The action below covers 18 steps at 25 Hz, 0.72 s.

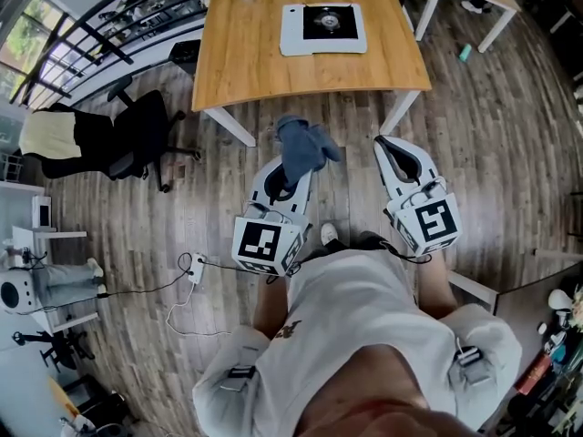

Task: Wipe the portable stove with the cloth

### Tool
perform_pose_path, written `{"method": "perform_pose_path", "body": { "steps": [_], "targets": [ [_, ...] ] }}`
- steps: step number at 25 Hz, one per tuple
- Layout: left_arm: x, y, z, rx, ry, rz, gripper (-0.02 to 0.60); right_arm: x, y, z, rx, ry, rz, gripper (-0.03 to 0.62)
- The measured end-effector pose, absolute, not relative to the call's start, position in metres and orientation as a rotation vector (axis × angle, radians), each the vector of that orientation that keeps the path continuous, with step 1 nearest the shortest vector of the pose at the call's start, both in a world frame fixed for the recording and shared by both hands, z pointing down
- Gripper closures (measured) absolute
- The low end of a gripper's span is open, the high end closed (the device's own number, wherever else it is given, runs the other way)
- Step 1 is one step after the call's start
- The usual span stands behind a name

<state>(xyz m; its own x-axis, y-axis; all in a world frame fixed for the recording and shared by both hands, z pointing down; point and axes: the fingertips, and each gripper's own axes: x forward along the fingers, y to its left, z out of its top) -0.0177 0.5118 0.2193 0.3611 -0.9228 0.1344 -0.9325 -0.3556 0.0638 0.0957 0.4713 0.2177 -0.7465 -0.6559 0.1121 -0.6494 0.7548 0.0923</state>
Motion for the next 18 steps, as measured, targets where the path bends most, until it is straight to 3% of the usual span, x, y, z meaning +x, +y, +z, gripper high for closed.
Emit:
{"method": "perform_pose_path", "body": {
  "steps": [18],
  "targets": [
    [-0.049, 0.422, 0.237, 2.422, -1.706, 0.097, 0.518, 0.062, 0.38, 0.232, 1.003, -2.797, -0.052, 0.574]
  ]
}}
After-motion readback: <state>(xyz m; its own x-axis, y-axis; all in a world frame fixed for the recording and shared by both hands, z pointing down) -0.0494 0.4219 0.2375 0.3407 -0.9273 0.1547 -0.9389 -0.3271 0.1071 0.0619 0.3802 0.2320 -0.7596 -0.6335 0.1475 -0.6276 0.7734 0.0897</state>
